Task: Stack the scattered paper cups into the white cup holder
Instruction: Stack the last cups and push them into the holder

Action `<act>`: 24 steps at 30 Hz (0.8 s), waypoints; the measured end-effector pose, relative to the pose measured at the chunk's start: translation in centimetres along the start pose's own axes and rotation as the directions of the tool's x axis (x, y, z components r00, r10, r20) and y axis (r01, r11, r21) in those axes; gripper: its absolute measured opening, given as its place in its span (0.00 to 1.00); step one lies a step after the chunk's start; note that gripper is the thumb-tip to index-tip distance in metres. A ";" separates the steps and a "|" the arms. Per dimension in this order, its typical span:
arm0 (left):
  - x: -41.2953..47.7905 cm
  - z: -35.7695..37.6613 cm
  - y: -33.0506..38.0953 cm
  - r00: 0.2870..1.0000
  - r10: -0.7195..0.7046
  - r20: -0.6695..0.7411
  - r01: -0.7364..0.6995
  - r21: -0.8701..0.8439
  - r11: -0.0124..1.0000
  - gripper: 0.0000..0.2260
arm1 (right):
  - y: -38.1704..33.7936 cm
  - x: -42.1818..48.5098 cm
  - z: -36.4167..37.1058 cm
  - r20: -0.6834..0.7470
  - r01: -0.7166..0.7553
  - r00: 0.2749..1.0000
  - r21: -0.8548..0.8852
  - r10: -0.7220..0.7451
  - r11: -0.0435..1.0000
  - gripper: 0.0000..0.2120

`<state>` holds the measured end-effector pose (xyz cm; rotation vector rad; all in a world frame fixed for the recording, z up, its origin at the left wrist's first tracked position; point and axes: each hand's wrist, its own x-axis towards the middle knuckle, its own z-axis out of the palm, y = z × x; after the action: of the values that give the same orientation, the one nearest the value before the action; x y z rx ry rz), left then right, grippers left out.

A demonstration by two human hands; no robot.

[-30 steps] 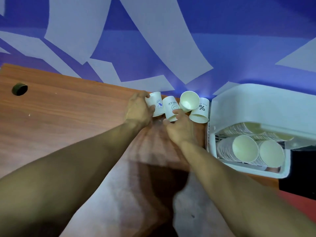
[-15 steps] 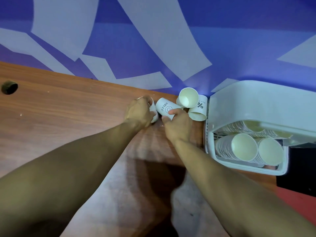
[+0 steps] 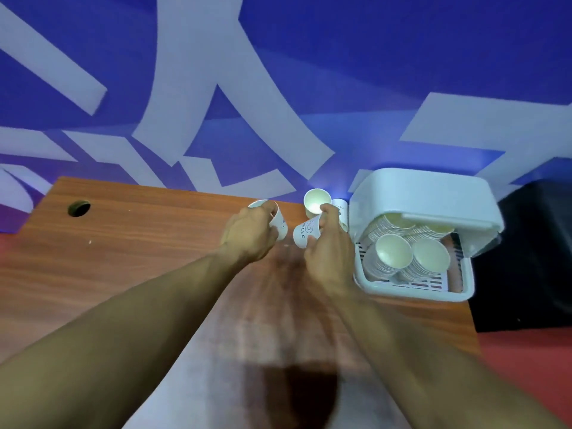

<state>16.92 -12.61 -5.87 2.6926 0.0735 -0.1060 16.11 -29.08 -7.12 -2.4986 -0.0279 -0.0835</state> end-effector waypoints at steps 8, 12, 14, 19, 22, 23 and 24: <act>-4.0 -1.6 7.7 0.977 0.200 -0.075 -0.198 0.032 0.980 0.07 | 1.6 -3.0 -7.5 -0.116 0.073 0.990 -0.090 -0.083 0.993 0.21; -5.4 -1.4 12.3 0.943 0.316 -0.104 -0.313 0.049 0.949 0.03 | 4.0 -4.2 -11.0 -0.182 0.094 0.976 -0.143 -0.120 0.985 0.23; -5.9 -1.1 14.4 0.923 0.365 -0.125 -0.356 0.089 0.930 0.01 | 5.4 -4.6 -12.7 -0.194 0.066 0.976 -0.161 -0.097 0.985 0.22; -6.0 0.4 18.8 0.874 0.456 -0.169 -0.408 0.256 0.876 0.03 | 8.6 -5.2 -16.2 -0.249 0.066 0.963 -0.156 -0.104 0.985 0.23; -6.0 1.5 20.7 0.855 0.495 -0.155 -0.419 0.357 0.835 0.02 | 10.3 -5.3 -18.1 -0.292 0.103 0.944 -0.179 -0.153 0.978 0.22; -5.9 1.9 21.3 0.847 0.510 -0.147 -0.424 0.391 0.817 0.02 | 11.0 -5.2 -18.7 -0.304 0.111 0.938 -0.195 -0.168 0.974 0.22; -5.8 2.2 21.8 0.840 0.524 -0.140 -0.431 0.412 0.802 0.03 | 11.7 -5.0 -19.1 -0.312 0.114 0.933 -0.209 -0.177 0.971 0.21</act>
<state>12.52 -33.40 2.02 2.9815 -0.6207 0.4190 10.58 -49.90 0.87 -2.6345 -0.0701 -0.5905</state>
